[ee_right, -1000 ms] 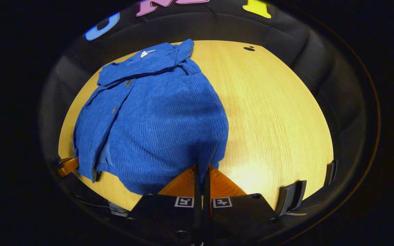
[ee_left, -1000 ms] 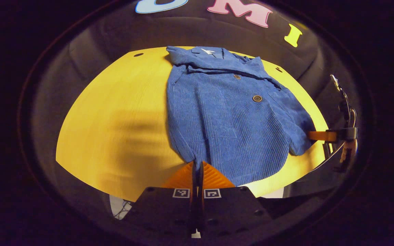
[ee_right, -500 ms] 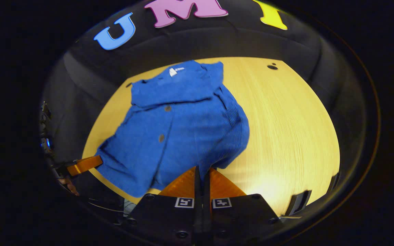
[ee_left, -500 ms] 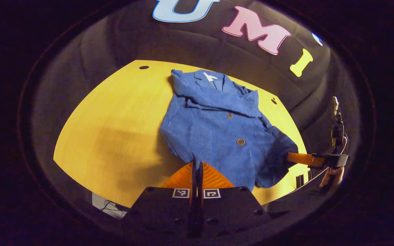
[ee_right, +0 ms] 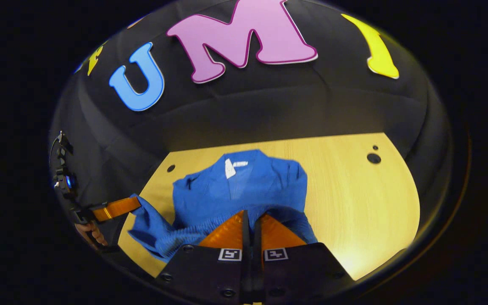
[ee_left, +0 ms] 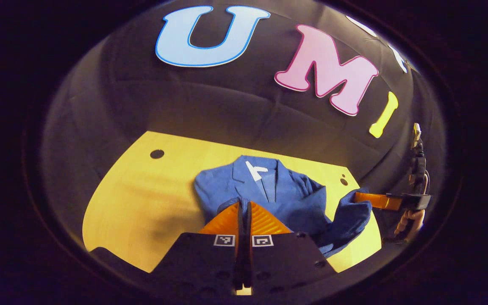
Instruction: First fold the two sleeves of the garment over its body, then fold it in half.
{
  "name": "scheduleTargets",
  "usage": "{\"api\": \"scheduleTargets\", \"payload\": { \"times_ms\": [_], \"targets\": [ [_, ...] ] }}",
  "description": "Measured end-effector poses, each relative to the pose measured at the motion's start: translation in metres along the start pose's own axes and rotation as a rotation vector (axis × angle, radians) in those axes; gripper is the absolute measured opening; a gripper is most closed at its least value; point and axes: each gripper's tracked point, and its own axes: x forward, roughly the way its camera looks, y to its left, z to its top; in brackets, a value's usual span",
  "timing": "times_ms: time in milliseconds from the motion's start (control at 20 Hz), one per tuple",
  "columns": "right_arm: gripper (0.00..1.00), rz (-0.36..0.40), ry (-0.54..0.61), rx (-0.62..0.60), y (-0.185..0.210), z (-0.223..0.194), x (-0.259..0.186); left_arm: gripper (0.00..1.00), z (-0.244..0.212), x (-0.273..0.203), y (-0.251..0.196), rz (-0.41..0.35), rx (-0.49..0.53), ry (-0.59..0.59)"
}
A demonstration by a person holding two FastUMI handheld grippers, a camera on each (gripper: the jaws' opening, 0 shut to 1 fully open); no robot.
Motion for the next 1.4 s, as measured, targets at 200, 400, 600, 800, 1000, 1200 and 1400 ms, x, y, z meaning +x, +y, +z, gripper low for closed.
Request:
{"api": "scheduleTargets", "payload": {
  "times_ms": [200, 400, 600, 800, 1000, 1200, 1400],
  "targets": [
    [0.05, -0.065, -0.072, -0.071, -0.033, 0.059, 0.072, 0.00, 0.065, 0.082, 0.036, 0.073, -0.028, -0.094],
    [0.07, -0.163, -0.068, -0.042, -0.074, 0.080, 0.142, 0.05, 0.096, 0.163, 0.076, 0.198, -0.038, -0.151],
    [0.35, -0.269, -0.103, -0.141, -0.104, 0.081, 0.148, 0.85, 0.091, 0.172, 0.069, 0.209, 0.044, -0.127],
    [1.00, -0.222, -0.225, -0.156, -0.070, 0.081, 0.096, 0.87, 0.086, 0.117, 0.035, 0.188, 0.093, -0.229],
    [1.00, -0.217, -0.404, -0.203, -0.025, 0.078, 0.002, 0.86, 0.059, 0.016, -0.017, 0.086, 0.114, -0.371],
    [0.99, -0.242, -0.521, -0.291, 0.028, 0.051, -0.102, 0.83, 0.027, -0.104, -0.054, 0.024, 0.244, -0.563],
    [0.98, -0.197, -0.602, -0.302, 0.096, 0.008, -0.199, 0.83, -0.022, -0.214, -0.081, -0.044, 0.306, -0.638]
  ]
}}
